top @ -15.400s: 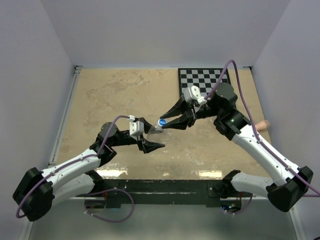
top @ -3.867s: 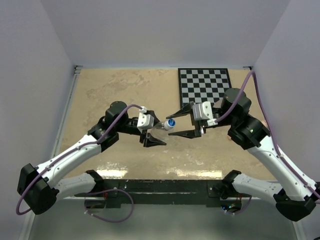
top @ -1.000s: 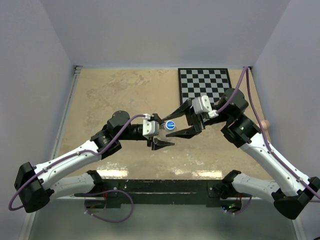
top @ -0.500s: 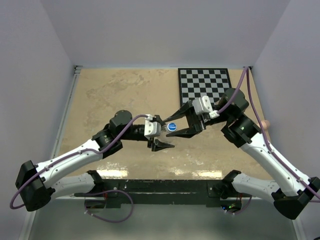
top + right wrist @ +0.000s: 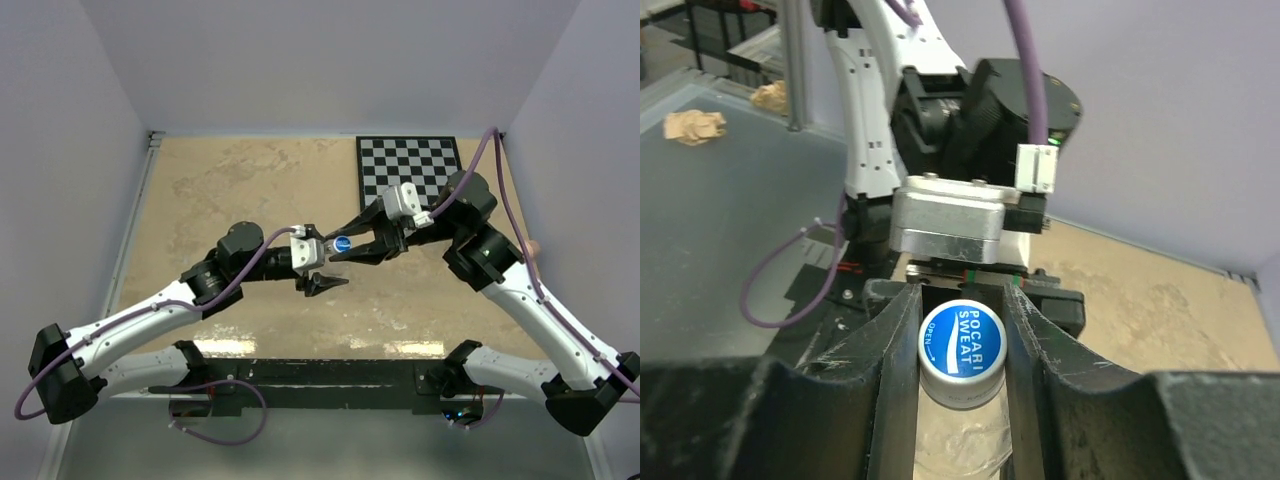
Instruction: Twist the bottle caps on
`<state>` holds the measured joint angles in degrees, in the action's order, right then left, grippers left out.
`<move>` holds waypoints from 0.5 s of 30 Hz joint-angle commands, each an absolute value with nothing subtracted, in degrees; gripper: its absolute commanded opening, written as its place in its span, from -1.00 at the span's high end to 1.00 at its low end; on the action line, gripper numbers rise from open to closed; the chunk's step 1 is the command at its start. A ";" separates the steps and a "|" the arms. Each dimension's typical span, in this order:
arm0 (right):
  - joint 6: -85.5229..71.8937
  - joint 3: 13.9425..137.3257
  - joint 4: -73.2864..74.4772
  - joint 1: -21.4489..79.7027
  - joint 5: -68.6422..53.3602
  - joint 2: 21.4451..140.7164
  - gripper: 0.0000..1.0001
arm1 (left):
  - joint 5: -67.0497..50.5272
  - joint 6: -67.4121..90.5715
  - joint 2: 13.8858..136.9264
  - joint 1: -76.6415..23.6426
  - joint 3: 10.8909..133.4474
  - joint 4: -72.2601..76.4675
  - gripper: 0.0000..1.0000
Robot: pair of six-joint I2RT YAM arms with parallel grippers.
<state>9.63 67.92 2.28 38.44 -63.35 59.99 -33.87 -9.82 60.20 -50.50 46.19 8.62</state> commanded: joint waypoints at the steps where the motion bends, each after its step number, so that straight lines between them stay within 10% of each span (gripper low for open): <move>1: 9.59 69.87 7.55 38.50 -52.49 61.08 1.00 | -13.75 -11.77 56.61 -54.13 47.64 12.39 1.00; 15: -9.57 62.76 2.02 38.93 -24.45 61.09 1.00 | 35.82 -17.13 57.38 -69.42 43.68 26.44 1.00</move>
<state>0.01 66.15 0.73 39.29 -40.60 59.75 18.74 -11.25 56.71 -65.06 42.59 11.92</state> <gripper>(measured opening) 0.350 0.635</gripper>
